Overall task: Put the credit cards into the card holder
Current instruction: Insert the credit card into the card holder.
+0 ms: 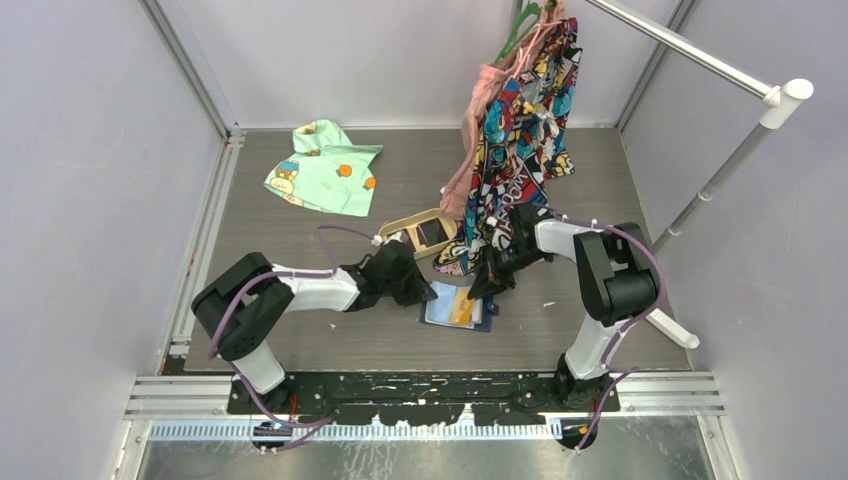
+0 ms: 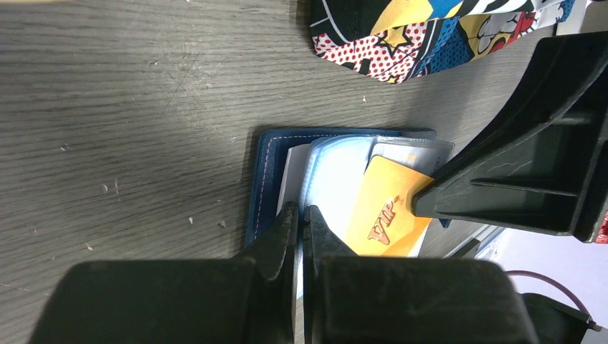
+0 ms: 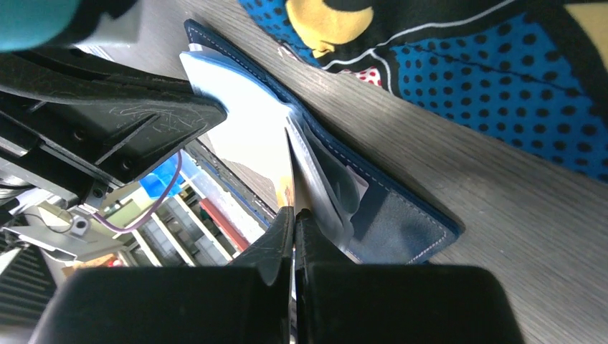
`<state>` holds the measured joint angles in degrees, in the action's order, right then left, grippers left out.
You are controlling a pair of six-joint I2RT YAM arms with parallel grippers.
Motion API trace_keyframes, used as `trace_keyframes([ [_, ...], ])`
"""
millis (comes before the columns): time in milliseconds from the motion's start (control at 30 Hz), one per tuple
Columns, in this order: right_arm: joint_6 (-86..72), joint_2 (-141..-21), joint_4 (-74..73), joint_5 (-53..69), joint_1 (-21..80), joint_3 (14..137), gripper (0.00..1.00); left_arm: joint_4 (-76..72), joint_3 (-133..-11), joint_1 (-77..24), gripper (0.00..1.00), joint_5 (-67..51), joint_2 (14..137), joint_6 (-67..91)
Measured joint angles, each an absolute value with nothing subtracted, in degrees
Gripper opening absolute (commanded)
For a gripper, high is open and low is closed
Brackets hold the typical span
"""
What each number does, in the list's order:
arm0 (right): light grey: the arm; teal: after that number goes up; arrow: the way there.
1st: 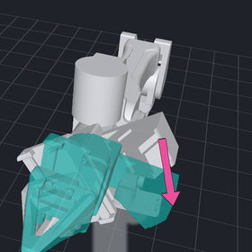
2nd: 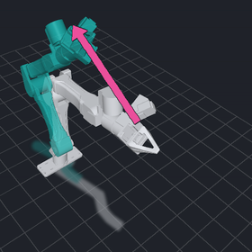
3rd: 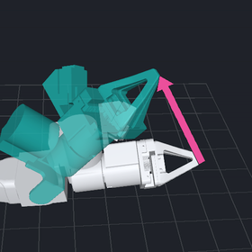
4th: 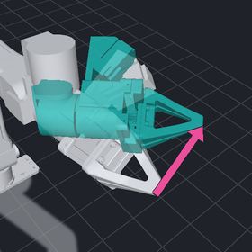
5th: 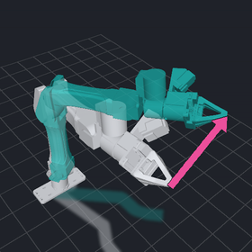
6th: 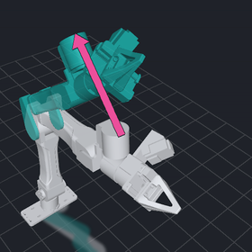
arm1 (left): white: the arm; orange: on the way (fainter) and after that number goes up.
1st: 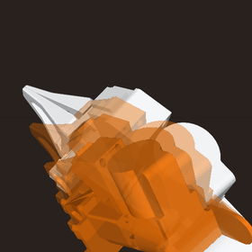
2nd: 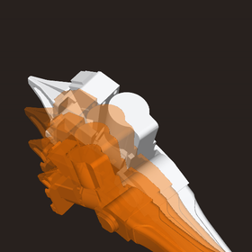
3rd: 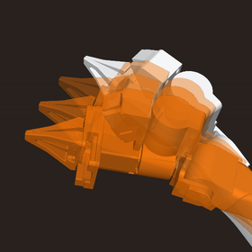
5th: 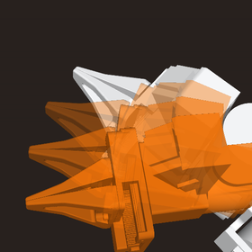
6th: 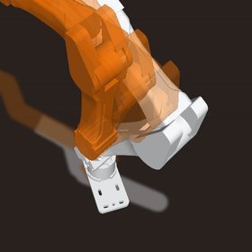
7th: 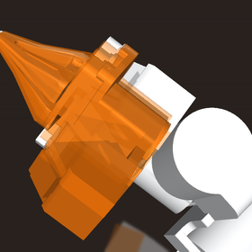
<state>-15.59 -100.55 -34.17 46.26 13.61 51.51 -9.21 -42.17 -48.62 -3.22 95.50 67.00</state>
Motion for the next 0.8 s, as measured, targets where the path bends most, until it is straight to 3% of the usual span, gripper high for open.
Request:
trace_keyframes([
  [800, -16.45, -106.87, -32.95, 51.57, 10.70, 52.25, 0.01, -9.19, -44.16, -47.44, 0.00, -6.28, 97.95, 66.85],
])
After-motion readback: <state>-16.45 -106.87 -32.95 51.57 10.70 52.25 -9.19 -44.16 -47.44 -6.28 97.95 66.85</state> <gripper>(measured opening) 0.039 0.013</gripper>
